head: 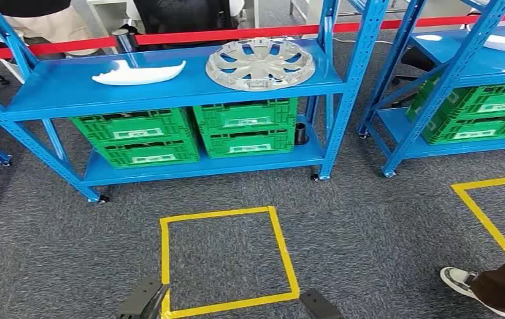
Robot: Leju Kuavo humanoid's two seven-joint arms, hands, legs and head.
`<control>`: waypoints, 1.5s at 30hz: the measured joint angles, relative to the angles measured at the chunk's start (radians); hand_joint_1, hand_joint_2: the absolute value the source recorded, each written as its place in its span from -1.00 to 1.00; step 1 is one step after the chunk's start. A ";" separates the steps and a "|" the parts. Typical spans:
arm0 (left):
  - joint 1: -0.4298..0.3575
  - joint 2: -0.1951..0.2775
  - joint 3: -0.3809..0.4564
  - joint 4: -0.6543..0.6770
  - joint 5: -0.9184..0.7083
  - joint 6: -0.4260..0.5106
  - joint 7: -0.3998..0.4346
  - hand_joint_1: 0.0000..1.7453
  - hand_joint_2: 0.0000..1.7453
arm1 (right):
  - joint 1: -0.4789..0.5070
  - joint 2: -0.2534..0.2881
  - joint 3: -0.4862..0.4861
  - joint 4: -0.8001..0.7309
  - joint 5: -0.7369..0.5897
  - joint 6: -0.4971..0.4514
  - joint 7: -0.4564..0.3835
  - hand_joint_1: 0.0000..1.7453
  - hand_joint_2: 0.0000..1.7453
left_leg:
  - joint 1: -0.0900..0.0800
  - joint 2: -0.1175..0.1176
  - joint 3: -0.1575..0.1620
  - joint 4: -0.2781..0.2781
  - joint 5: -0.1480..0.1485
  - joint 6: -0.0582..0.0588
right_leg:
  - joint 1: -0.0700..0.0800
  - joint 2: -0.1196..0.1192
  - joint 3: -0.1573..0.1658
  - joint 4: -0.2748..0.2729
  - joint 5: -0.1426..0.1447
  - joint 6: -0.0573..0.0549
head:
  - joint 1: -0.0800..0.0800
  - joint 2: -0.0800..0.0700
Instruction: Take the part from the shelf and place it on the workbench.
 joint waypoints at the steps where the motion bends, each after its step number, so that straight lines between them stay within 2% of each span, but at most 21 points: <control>1: 0.001 0.000 0.000 0.000 0.000 0.000 0.000 -1.00 -1.00 | 0.000 0.000 0.000 0.000 0.001 0.000 0.000 -1.00 -1.00 | 0.001 0.000 -0.005 -0.002 0.013 -0.001 | 0.000 0.001 0.004 0.000 -0.003 0.001 | 0.000 0.000; 3: 0.001 0.000 0.000 0.000 -0.002 0.000 0.000 -1.00 -1.00 | 0.001 0.000 0.001 0.000 0.002 0.000 0.001 -1.00 -1.00 | 0.004 0.000 0.003 -0.053 0.073 -0.001 | -0.001 0.002 0.017 0.000 -0.012 0.004 | 0.000 0.000; 5: 0.000 0.000 0.000 0.000 -0.005 0.000 0.000 -1.00 -1.00 | 0.001 0.001 0.002 0.000 0.003 0.000 0.001 -1.00 -1.00 | 0.005 0.001 0.049 -0.183 0.160 0.001 | -0.003 0.003 0.036 -0.001 -0.025 0.012 | 0.000 0.000; 7: -0.002 0.000 0.000 0.001 -0.008 0.000 0.000 -1.00 -1.00 | 0.000 0.001 0.002 0.000 0.003 -0.001 0.000 -1.00 -1.00 | -0.001 0.002 0.082 -0.268 0.190 0.008 | -0.002 0.003 0.041 -0.002 -0.032 0.024 | -0.001 0.000; 10: -0.002 0.000 0.000 0.001 -0.010 0.000 0.000 -1.00 -1.00 | 0.001 0.001 0.003 0.000 0.003 -0.001 -0.001 -1.00 -1.00 | -0.005 -0.001 0.086 -0.285 0.183 0.028 | -0.002 0.002 0.042 -0.012 -0.033 0.043 | -0.001 0.000; 12: -0.002 0.000 0.000 0.000 -0.011 0.000 0.000 -1.00 -1.00 | 0.001 0.001 0.003 0.000 0.004 -0.001 -0.003 -1.00 -1.00 | -0.002 -0.001 0.094 -0.297 0.183 0.043 | -0.002 0.000 0.030 0.020 -0.053 0.051 | -0.001 0.000; 15: -0.004 -0.001 0.000 0.000 -0.014 0.000 0.000 -1.00 -1.00 | 0.003 0.001 0.003 0.000 0.005 -0.001 -0.004 -1.00 -1.00 | -0.004 0.000 0.104 -0.302 0.177 0.059 | 0.001 0.000 -0.071 0.205 -0.128 0.054 | 0.000 0.000; 17: -0.003 -0.002 0.000 0.000 -0.017 0.000 0.000 -1.00 -1.00 | 0.006 0.001 0.003 0.000 0.005 -0.001 -0.005 -1.00 -1.00 | -0.007 -0.003 0.112 -0.301 0.171 0.062 | 0.001 0.000 -0.125 0.277 -0.129 0.054 | 0.000 0.000; 18: -0.002 -0.002 0.000 0.000 -0.019 -0.001 0.000 -1.00 -1.00 | 0.007 0.001 0.003 0.000 0.004 -0.003 -0.005 -1.00 -1.00 | -0.008 -0.006 0.117 -0.301 0.167 0.062 | 0.001 0.000 -0.125 0.258 -0.099 0.052 | 0.000 0.000; 20: -0.003 -0.003 0.000 0.000 -0.022 -0.003 0.000 -1.00 -1.00 | 0.007 0.001 0.003 0.000 0.004 -0.007 -0.007 -1.00 -1.00 | -0.009 -0.012 0.129 -0.299 0.158 0.057 | 0.001 0.003 -0.077 0.132 -0.016 0.047 | 0.000 0.000; 22: -0.004 -0.004 0.000 -0.001 -0.024 -0.006 0.000 -1.00 -1.00 | 0.007 0.001 0.003 0.000 0.003 -0.012 -0.008 -1.00 -1.00 | -0.012 -0.018 0.132 -0.293 0.149 0.048 | 0.003 0.008 -0.036 0.029 0.023 0.041 | 0.000 0.000; 27: -0.005 -0.003 0.000 -0.001 -0.028 -0.011 0.000 -1.00 -1.00 | 0.010 0.002 0.003 0.000 0.004 -0.020 -0.015 -1.00 -1.00 | -0.010 -0.016 0.124 -0.272 0.130 0.018 | 0.001 0.006 -0.020 -0.002 0.022 0.017 | -0.001 0.000; 30: -0.008 -0.003 0.000 -0.001 -0.031 -0.011 0.000 -1.00 -1.00 | 0.010 0.002 0.004 0.000 0.007 -0.019 -0.021 -1.00 -1.00 | -0.004 -0.006 0.039 -0.101 0.050 0.000 | -0.002 -0.004 -0.008 -0.007 0.016 0.007 | -0.002 0.000; 32: -0.007 -0.003 0.000 -0.001 -0.032 -0.011 0.000 -1.00 -1.00 | 0.011 0.002 0.004 0.000 0.009 -0.017 -0.021 -1.00 -1.00 | 0.002 -0.004 -0.020 -0.006 0.030 -0.006 | -0.002 -0.008 -0.003 -0.007 0.011 0.006 | -0.002 0.000; 33: -0.007 -0.003 0.000 -0.001 -0.032 -0.011 0.000 -1.00 -1.00 | 0.011 0.002 0.004 0.000 0.010 -0.017 -0.021 -1.00 -1.00 | 0.004 -0.002 -0.024 -0.011 0.051 -0.007 | -0.003 -0.009 0.002 -0.007 0.007 0.008 | -0.002 0.000; 34: -0.007 -0.003 0.000 -0.001 -0.032 -0.011 0.000 -1.00 -1.00 | 0.010 0.002 0.004 0.000 0.011 -0.017 -0.021 -1.00 -1.00 | 0.005 0.000 -0.006 -0.058 0.090 -0.008 | -0.004 -0.010 0.008 -0.007 0.003 0.010 | -0.002 0.000; 35: -0.008 -0.003 0.000 -0.002 -0.032 -0.011 0.000 -1.00 -1.00 | 0.010 0.002 0.004 0.000 0.011 -0.017 -0.022 -1.00 -1.00 | 0.006 0.006 0.026 -0.131 0.135 -0.007 | -0.006 -0.012 0.016 -0.007 -0.001 0.014 | -0.002 0.000; 37: -0.011 -0.004 0.000 -0.002 -0.033 -0.011 0.000 -1.00 -1.00 | 0.010 0.002 0.005 0.001 0.013 -0.018 -0.022 -1.00 -1.00 | 0.002 0.019 0.081 -0.253 0.183 0.000 | -0.005 -0.015 0.027 -0.007 -0.011 0.025 | -0.003 0.000; 42: -0.013 -0.004 0.000 -0.005 -0.034 -0.013 0.000 -1.00 -1.00 | 0.010 0.002 0.007 0.001 0.014 -0.019 -0.022 -1.00 -1.00 | -0.005 0.009 0.098 -0.296 0.184 0.039 | -0.006 -0.026 0.032 -0.005 -0.024 0.057 | 0.001 0.000; 43: -0.013 -0.004 0.000 -0.005 -0.034 -0.014 0.000 -1.00 -1.00 | 0.010 0.002 0.008 0.001 0.014 -0.019 -0.022 -1.00 -1.00 | -0.004 0.006 0.101 -0.301 0.185 0.046 | -0.006 -0.023 0.021 0.021 -0.040 0.060 | 0.002 0.000; 45: -0.013 -0.004 0.000 -0.006 -0.034 -0.017 0.001 -1.00 -1.00 | 0.012 0.002 0.008 0.001 0.012 -0.019 -0.021 -1.00 -1.00 | -0.004 0.001 0.105 -0.304 0.183 0.057 | -0.005 -0.016 -0.040 0.140 -0.098 0.061 | 0.004 0.000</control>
